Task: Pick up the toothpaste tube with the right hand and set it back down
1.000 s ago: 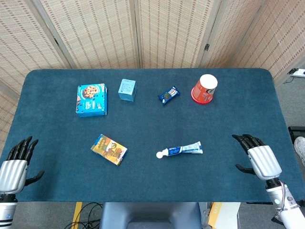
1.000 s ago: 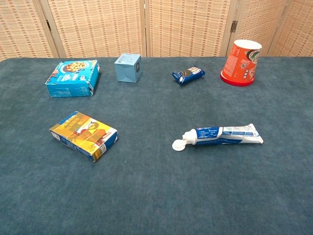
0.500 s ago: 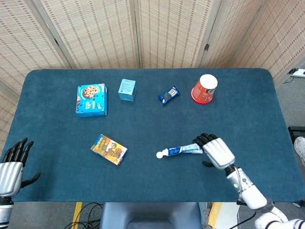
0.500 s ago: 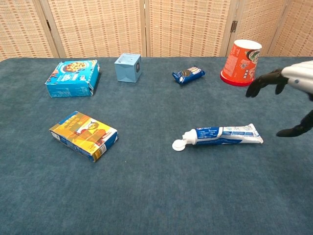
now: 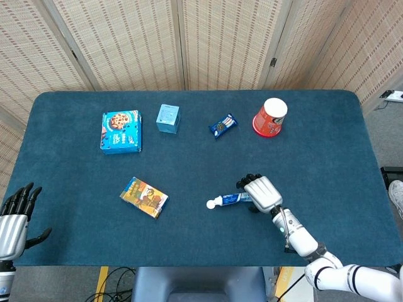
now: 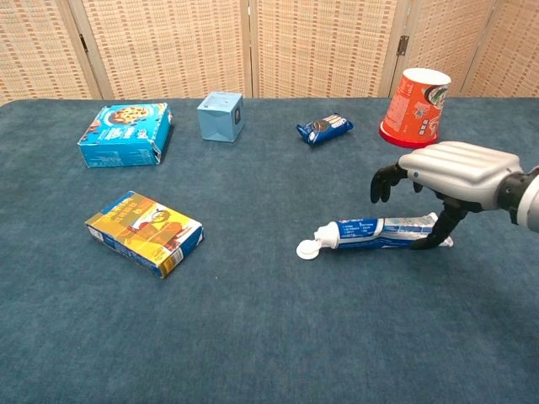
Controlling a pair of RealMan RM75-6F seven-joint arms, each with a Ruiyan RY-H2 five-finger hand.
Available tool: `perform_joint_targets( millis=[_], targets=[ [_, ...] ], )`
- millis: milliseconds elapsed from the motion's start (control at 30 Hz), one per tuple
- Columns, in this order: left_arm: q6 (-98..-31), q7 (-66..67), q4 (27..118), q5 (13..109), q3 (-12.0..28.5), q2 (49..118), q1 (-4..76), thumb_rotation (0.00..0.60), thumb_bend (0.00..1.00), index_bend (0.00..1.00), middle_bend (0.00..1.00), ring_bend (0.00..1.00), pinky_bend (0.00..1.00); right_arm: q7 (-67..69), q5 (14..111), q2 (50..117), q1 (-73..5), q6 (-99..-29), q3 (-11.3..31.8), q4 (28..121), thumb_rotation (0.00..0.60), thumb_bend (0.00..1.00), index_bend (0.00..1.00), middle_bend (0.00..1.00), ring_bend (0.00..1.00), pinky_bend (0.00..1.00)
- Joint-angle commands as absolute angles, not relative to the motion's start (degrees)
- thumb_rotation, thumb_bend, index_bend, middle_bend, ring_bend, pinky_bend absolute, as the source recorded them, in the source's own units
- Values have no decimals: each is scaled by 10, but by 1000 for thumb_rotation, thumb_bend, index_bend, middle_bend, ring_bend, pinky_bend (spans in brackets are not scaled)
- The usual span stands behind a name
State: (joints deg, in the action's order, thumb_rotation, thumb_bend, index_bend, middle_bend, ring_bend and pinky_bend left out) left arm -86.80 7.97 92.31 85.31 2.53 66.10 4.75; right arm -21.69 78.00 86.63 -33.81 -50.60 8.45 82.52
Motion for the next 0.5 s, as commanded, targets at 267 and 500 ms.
perform_joint_targets(
  millis=[267,500],
  targets=[
    [-865,82,923,852,26,662,49,600,205,28,14,0,147,-225,748,908,-369,-487,87,789,600,294,341,382,263,363],
    [-863,75,916,853,25,666,49,600,204,37,14,0,147,-236,726,923,-383,-482,87,781,600,337,376,404,279,370]
  ],
)
